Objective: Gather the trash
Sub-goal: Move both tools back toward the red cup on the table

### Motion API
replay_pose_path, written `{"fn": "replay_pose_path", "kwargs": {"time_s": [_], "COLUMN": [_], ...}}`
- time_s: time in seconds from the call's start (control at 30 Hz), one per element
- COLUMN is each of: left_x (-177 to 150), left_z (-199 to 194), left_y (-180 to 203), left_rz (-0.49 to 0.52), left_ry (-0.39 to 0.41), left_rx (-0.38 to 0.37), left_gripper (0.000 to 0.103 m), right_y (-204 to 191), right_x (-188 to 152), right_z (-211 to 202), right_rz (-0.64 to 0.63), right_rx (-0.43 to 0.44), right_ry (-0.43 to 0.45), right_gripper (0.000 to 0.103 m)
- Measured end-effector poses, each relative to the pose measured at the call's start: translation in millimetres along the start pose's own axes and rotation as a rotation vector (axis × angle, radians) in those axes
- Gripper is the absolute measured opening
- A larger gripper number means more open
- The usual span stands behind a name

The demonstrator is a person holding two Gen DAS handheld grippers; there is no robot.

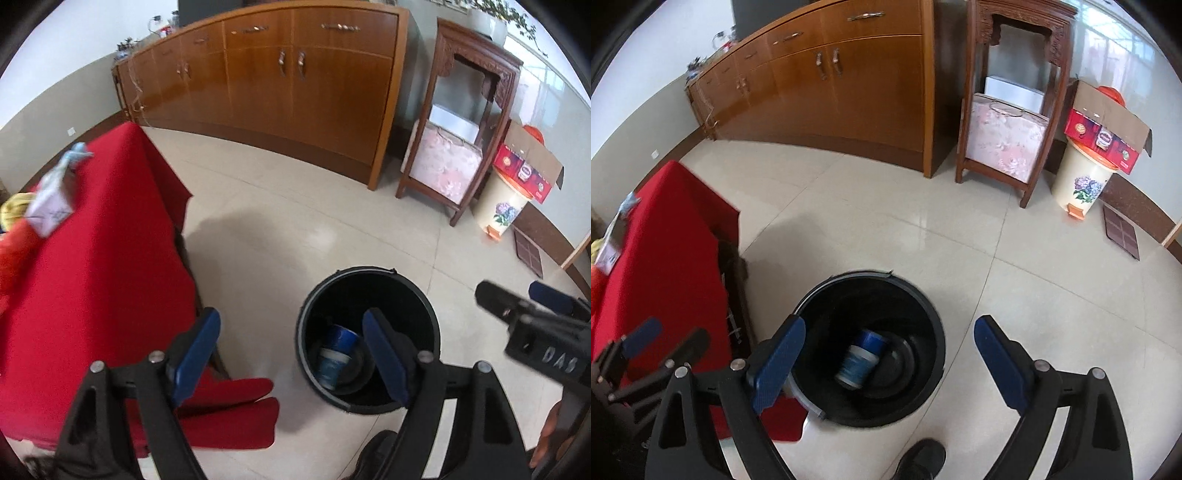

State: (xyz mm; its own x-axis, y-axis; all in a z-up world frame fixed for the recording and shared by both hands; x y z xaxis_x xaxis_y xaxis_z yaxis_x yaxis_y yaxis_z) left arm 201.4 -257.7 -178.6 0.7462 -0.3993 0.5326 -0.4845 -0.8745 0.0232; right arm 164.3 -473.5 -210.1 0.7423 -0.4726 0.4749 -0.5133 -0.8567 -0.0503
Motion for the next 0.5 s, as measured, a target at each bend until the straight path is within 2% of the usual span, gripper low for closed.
{"fn": "replay_pose_path", "kwargs": {"time_s": [0.1, 0.23, 0.5], "left_x": [-1.2, -2.8, -15.7], "left_z": [-24.5, -56.0, -116.3], "left_y": [-18.5, -49.1, -117.6], "left_rz": [-0.036, -0.103, -0.213], "left_ry": [0.016, 0.059, 0.155], "left_rx": [0.003, 0.027, 0.141], "left_gripper": [0.081, 0.082, 0.083], "right_y": [-16.6, -49.7, -115.2], "right_x": [-4.9, -11.6, -15.3], "right_z": [-20.3, -54.5, -114.7], "right_rz": [-0.047, -0.156, -0.254], "right_rx": [-0.01, 0.05, 0.266], "right_ry": [0.006, 0.087, 0.199], "right_gripper": [0.094, 0.095, 0.095]}}
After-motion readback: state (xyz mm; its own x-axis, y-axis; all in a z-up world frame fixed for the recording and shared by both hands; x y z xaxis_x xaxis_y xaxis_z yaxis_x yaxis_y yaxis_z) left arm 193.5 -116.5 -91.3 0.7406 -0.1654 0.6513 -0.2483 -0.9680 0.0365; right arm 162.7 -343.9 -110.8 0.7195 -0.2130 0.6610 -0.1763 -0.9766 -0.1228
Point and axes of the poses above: each gripper's, at about its wrist camera, not at the fingertips, and z roughly the way its jaws point, y to its right, x to its top, the point moved 4 cm from there along z, roughly the way its jaws point, and after that the axes turned 5 degrees about -y, right-handed, at the moved point
